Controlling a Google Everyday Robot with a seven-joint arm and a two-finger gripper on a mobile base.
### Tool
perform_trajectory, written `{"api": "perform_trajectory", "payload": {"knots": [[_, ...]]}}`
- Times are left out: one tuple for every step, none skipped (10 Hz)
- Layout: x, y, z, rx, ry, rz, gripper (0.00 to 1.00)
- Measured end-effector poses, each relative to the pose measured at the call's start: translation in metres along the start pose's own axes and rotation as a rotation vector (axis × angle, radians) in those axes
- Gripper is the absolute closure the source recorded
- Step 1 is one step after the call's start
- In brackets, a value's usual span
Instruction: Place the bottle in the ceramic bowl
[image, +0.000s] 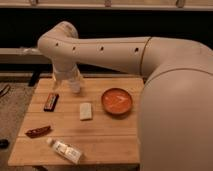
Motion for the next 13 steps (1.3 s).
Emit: {"api": "perform_trajectory", "payload": {"knots": [[0.014, 0.015, 0.003, -0.014, 0.016, -0.014, 0.2], [0.026, 0.027, 0.005, -0.026, 0.026, -0.026, 0.2], [0.039, 0.041, 0.008, -0.043, 0.04, -0.035, 0.2], [0.047, 0.049, 0.01, -0.051, 0.046, -0.041, 0.2], [0.06, 0.058, 0.015, -0.06, 0.065, -0.052, 0.2], [0.072, 0.062, 0.02, -0.062, 0.088, -0.059, 0.2], [0.083, 0.064, 0.023, -0.066, 0.112, -0.06, 0.2], [0.097, 0.067, 0.028, -0.072, 0.144, -0.059, 0.2], [0.111, 0.067, 0.034, -0.071, 0.184, -0.059, 0.2], [0.119, 0.067, 0.037, -0.069, 0.206, -0.059, 0.2], [0.134, 0.063, 0.048, -0.059, 0.258, -0.055, 0.2], [0.143, 0.058, 0.059, -0.043, 0.288, -0.057, 0.2], [0.149, 0.048, 0.072, -0.007, 0.303, -0.064, 0.2]]}}
